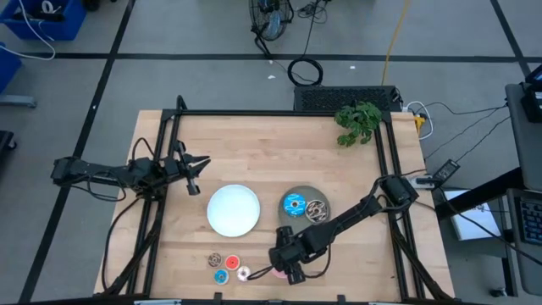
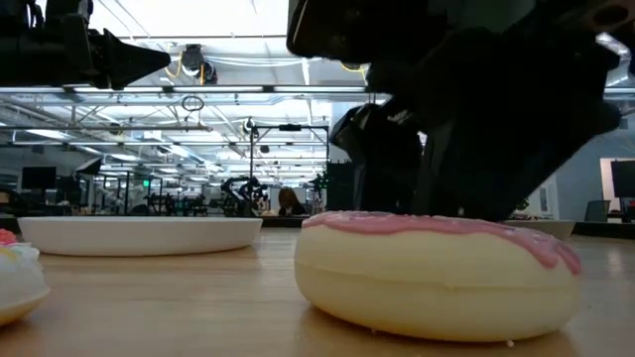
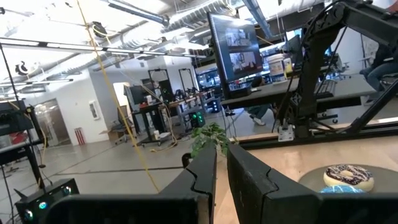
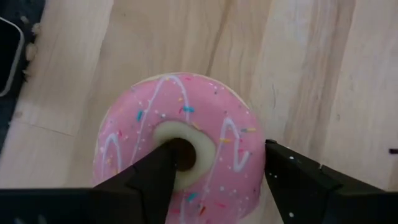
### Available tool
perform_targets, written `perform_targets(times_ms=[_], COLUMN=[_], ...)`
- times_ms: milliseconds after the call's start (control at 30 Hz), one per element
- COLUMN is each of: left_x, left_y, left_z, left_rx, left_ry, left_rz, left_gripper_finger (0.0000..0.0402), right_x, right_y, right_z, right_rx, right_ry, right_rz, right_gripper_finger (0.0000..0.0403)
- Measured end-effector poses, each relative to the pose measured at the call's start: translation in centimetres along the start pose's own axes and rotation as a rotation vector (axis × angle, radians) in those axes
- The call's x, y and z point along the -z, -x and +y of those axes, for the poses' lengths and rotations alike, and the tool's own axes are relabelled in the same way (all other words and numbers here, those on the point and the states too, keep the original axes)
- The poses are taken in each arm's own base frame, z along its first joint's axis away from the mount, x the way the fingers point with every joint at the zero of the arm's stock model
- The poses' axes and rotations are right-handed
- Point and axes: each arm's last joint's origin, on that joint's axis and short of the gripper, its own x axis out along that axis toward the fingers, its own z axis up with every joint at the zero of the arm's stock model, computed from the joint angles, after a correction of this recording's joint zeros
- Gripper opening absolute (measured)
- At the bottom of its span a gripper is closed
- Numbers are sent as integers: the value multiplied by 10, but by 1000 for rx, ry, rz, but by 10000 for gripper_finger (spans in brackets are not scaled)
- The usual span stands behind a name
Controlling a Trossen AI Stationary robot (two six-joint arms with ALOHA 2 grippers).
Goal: Pick & Place donuts
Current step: Put the big pink donut into the gray plate
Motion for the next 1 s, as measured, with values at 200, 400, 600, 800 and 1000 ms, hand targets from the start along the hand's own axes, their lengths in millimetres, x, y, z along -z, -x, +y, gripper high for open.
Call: perform_targets(times_ms=[200,400,600,800,1000], left_x=[0,0,0,0,1], left_y=[0,0,0,0,0], left_z=[0,0,0,0,-1], left_rx=[0,0,0,1,9], left_ry=[0,0,1,1,-6], left_rz=[0,0,0,0,11], left_gripper_finger=[47,47,47,47,47], right_x=[0,-2,-5,-12,-21], right_y=[-2,-1,4,21,56], right_z=[-3,-6,-7,-10,-10], right_rx=[11,11,3,-2,-20], right_ry=[4,-2,5,-7,2], right_rz=[4,-9,-38,-82,-157], right_gripper_finger=[199,135,28,25,13])
